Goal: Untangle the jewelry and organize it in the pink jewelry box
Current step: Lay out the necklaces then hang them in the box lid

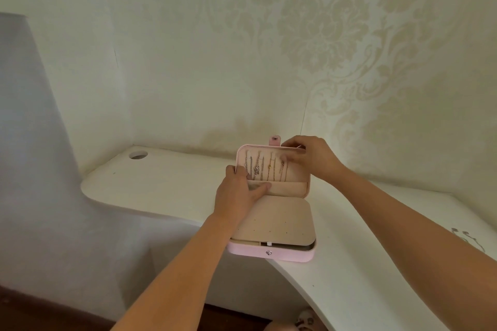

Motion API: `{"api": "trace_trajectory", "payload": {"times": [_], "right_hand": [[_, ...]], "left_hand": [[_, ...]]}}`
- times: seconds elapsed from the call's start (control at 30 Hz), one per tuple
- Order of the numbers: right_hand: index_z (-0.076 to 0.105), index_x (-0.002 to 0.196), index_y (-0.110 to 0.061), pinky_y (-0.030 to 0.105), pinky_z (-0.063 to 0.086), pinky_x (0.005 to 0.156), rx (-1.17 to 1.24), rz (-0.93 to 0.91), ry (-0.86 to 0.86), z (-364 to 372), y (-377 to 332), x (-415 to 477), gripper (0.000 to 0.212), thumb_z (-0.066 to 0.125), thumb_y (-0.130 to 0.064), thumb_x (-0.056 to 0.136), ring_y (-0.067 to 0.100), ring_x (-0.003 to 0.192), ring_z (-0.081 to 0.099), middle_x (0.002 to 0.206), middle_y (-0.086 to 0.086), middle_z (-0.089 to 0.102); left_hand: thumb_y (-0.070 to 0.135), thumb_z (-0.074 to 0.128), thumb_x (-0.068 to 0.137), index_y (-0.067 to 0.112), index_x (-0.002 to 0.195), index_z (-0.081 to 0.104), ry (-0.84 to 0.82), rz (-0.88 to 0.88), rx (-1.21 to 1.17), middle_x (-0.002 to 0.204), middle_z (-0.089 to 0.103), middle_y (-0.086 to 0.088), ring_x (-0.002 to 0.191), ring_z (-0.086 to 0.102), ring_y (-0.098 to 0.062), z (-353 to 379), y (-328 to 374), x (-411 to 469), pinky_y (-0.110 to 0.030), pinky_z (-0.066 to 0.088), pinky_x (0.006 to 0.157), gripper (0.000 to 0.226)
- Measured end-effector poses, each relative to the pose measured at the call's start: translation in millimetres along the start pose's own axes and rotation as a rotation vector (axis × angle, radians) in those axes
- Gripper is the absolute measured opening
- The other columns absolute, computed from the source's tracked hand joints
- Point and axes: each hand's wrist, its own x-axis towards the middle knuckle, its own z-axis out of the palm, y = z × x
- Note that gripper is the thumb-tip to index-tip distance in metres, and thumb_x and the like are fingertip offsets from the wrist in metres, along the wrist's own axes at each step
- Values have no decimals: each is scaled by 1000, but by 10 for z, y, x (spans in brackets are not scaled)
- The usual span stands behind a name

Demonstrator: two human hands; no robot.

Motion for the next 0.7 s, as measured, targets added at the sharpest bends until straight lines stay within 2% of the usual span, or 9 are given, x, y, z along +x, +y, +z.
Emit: {"api": "trace_trajectory", "payload": {"times": [0.13, 0.27, 0.4, 0.5, 0.6, 0.7], "right_hand": [[73, 93, -16, 13, 45, 65, 168, 121, -22, -20, 38, 62, 17, 74, -13, 76, 8, 79, 62, 88, 0, 70], [70, 88, -9, 11, 45, 57, 285, 221, -43, -27, 43, 108, 17, 75, -2, 73, 10, 67, 57, 72, 1, 62], [72, 95, -12, 23, 51, 75, 232, 231, -18, 16, 89, 38, 20, 75, -12, 75, 15, 87, 64, 92, 2, 70], [67, 108, -12, 22, 47, 77, 244, 262, -12, -115, 171, -118, 28, 71, -16, 81, 13, 96, 61, 104, -3, 65], [64, 115, -12, 25, 47, 81, 226, 304, 37, -451, 315, -354, 33, 70, -15, 83, 14, 94, 59, 105, 0, 63], [66, 107, -6, 23, 51, 74, 185, 382, 65, -913, 568, -698, 23, 66, -7, 84, 15, 80, 60, 95, 7, 65]], "left_hand": [[53, 64, 81, 10, 111, 51, -13, 4, 4, 110, 44, -5, 90, 55, -23, 2, 3, 4, -30, 46, 73, 54], [52, 64, 82, 10, 111, 51, -47, 6, 8, 110, 44, -5, 88, 54, -22, 13, 2, 18, -27, 42, 71, 52], [51, 63, 82, 9, 113, 50, -99, -14, -20, 111, 44, -6, 87, 52, -21, 13, 8, 51, -30, 46, 76, 54], [50, 63, 84, 6, 115, 49, -152, -30, -47, 110, 43, -9, 92, 54, -25, 57, 94, 73, -33, 47, 81, 56], [50, 63, 84, 4, 115, 50, -218, -60, -78, 110, 43, -10, 92, 53, -25, 142, 195, 139, -30, 46, 80, 57], [50, 65, 82, 6, 109, 55, -266, -57, -113, 109, 50, -9, 88, 55, -22, 190, 303, 271, -26, 41, 66, 53]]}}
